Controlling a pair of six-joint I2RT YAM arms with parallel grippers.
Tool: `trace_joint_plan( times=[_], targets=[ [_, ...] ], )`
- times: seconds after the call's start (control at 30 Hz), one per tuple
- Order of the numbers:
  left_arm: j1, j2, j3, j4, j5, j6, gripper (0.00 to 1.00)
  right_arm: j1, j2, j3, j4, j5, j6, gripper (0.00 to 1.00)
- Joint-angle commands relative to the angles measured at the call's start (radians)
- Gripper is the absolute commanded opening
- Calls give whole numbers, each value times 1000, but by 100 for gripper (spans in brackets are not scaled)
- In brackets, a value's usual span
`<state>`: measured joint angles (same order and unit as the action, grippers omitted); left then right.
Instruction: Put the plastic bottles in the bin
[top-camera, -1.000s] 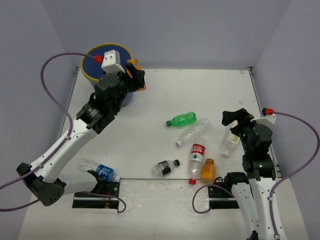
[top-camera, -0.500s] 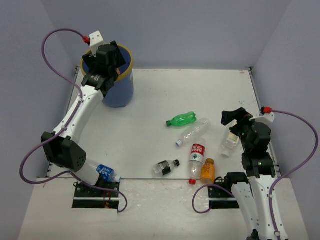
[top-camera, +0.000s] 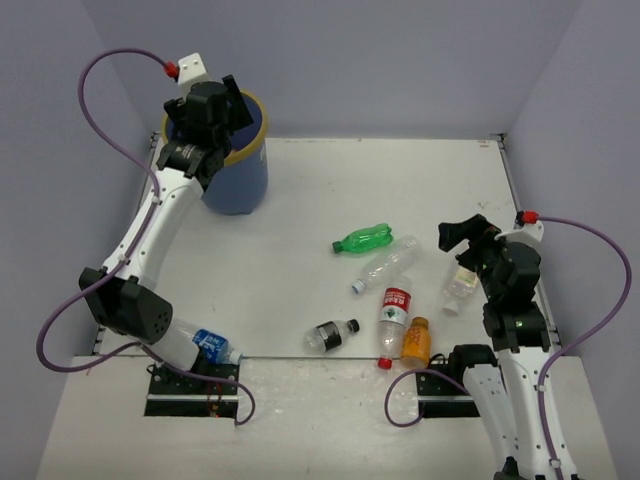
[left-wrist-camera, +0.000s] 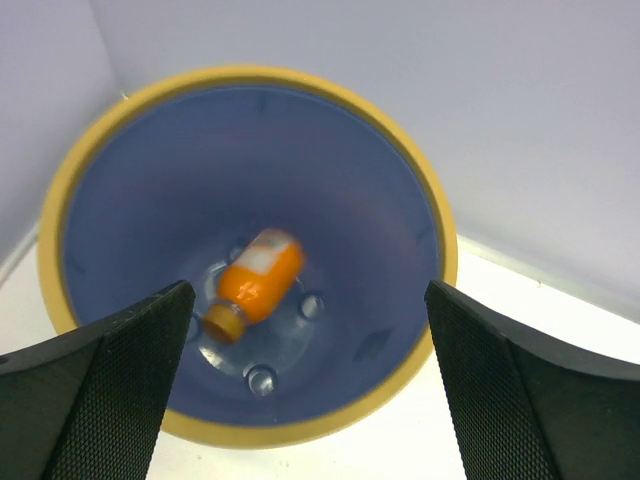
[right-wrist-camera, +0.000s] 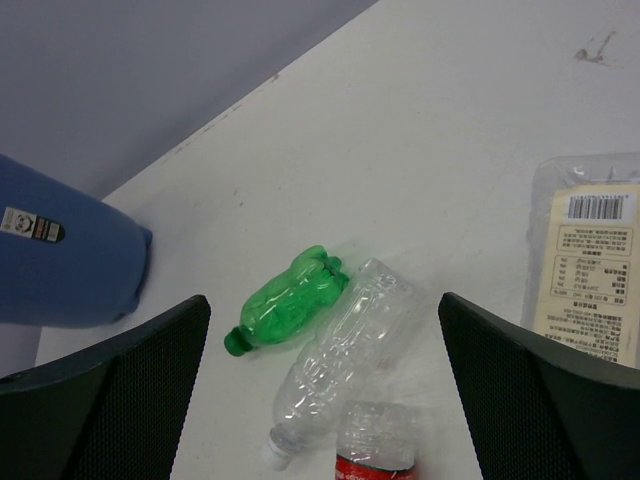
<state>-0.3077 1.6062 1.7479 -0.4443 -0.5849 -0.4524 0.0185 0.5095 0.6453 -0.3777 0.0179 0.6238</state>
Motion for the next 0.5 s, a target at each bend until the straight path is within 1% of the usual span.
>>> trace_joint_plan(
  times=[0.0,0.1,0.13,0.17,0.23,0.27,0.37,0.47],
  targets=[
    [9,-142,-126,-50,112,-52,100,-5,-5,-7,73,-141,-40,99],
    [6,-253,-307,-28,177,-116,100,-5,1,-13,85,-162,-38,99],
    [2,-298,-397,-24,216,-146,100,-5,8,-15,89,-157,-33,99],
    [-2,-325,-455,-24,240,-162,100,-5,11,-15,93,-155,-30,99],
    [-36,-381,-599,-27,244,-200,100,-5,25,-11,94,-160,-28,99],
    [-84,-414,-631,-30,223,-213,100,-5,35,-9,95,-173,-27,99],
    [-262,-446,-703,-35,184,-176,100,-5,47,-10,106,-188,-26,99],
    [-460,-437,-734,-34,281,-39,100,-3,60,-3,96,-194,-30,99]
  ],
)
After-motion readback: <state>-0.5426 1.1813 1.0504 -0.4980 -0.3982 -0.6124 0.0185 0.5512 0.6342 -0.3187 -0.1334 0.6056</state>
